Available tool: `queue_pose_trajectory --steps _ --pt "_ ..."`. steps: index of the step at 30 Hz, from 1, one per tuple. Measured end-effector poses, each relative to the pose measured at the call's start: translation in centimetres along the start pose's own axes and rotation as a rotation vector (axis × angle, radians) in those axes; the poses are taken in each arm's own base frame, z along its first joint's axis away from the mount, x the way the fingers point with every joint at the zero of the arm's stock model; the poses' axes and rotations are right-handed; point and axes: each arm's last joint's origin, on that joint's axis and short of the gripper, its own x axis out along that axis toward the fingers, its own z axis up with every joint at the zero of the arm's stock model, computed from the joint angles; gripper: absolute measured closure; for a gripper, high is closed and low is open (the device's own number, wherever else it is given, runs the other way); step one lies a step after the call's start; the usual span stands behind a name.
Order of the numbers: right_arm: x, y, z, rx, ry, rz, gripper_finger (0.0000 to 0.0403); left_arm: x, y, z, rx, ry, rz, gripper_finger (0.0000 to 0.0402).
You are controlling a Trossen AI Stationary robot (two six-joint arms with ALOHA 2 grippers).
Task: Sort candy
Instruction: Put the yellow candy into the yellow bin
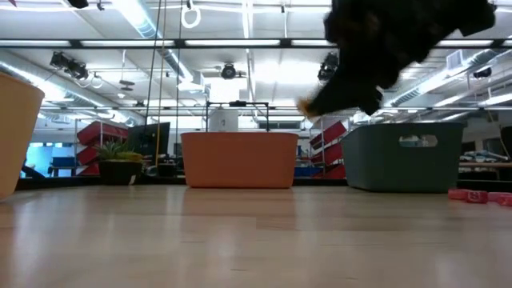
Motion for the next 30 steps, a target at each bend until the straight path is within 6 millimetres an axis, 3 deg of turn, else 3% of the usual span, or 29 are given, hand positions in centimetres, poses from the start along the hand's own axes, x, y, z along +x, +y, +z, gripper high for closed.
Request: queue_pose_trajectory --steps 7,13,21,30 --pt "-0.5 1.2 3.5 -0.092 -0.344 0.114 0.0353 0.0 0.0 0.0 0.000 0.000 0.000 0.0335" --pt "-0.6 2.6 6.3 -0.173 -0.454 0.126 0.0353 0.0 0.0 0.0 0.000 0.000 0.001 0.0335" --pt "2.6 6.3 10.8 -0.334 -0.534 0.164 0.0353 0.0 0.0 0.0 -0.002 -0.005 0.001 0.0335" --pt "7.5 8.0 14.0 -0.370 -0.564 0.242 0.0353 0.0 0.1 0.5 -0.029 -0.052 0.007 0.0335"
